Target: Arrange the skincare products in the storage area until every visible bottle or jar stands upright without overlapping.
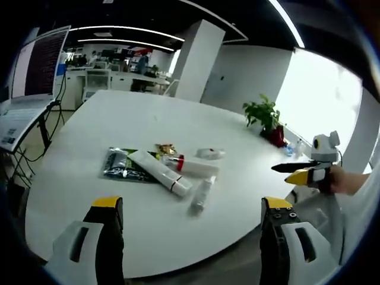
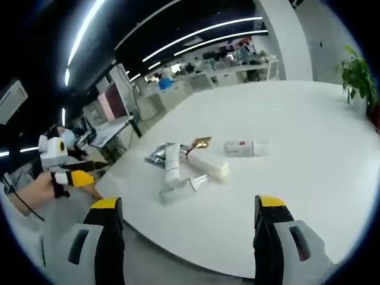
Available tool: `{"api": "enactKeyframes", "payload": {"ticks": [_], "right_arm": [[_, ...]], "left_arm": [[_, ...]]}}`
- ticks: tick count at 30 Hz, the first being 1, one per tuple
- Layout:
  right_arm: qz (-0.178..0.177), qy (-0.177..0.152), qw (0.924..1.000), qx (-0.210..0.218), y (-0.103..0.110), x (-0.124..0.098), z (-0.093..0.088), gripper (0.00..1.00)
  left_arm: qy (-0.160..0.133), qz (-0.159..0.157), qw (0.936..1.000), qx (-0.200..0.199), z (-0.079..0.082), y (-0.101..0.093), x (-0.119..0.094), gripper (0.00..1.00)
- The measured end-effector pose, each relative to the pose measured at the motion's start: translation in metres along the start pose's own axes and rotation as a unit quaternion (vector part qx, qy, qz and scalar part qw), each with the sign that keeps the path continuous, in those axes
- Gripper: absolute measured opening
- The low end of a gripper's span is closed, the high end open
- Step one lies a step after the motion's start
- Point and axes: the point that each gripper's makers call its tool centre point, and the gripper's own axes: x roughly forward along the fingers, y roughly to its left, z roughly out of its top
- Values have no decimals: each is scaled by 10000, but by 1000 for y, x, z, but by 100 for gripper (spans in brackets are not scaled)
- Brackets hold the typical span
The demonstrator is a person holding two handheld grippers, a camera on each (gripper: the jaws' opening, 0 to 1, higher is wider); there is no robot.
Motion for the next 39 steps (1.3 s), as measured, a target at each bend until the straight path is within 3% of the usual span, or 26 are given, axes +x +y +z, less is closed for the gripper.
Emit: {"api": "enactKeyframes", "payload": {"ticks": [12, 39], "right_arm": [[112, 23, 9994, -341, -7, 15, 25, 88], [443, 470, 9905, -1215, -18, 61, 42, 77]], "left_arm": [[23, -45, 10000, -37, -1, 0, 0, 88], [105, 26, 9999, 54, -3, 1, 2, 88]]}}
